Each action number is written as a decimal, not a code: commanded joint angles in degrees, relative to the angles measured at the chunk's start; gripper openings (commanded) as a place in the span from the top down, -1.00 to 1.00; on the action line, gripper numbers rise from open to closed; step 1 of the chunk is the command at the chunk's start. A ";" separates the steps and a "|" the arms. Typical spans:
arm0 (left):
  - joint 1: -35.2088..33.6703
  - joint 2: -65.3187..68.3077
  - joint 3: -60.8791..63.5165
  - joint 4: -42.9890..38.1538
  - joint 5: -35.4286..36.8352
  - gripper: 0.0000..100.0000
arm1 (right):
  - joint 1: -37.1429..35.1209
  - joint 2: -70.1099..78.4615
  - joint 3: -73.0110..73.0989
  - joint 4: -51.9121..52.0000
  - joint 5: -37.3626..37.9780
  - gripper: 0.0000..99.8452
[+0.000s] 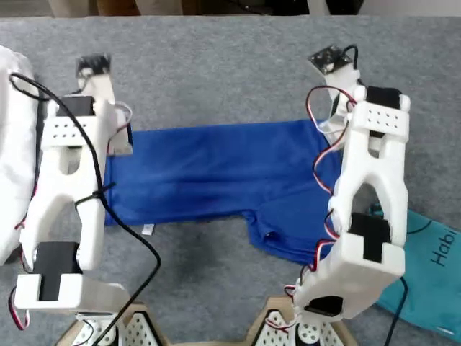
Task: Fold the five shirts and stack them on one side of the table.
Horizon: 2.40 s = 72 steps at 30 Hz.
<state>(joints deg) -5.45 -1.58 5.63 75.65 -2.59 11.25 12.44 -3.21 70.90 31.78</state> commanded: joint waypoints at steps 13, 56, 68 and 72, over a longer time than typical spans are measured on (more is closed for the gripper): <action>-4.31 24.66 -12.13 -13.98 1.93 0.96 | -0.92 27.65 -26.59 2.64 -2.73 0.99; -9.23 25.27 -6.24 -24.97 3.25 0.96 | -3.47 -29.05 22.46 10.11 24.35 0.98; -10.02 25.27 -6.33 -27.52 3.52 0.96 | -5.58 -44.09 52.09 4.04 34.64 0.72; -10.11 25.27 -6.07 -28.40 3.43 0.96 | -8.84 -44.97 55.08 7.74 34.90 0.66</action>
<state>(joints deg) -14.24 26.37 -0.09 48.66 0.57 4.57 -30.29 50.68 77.14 66.15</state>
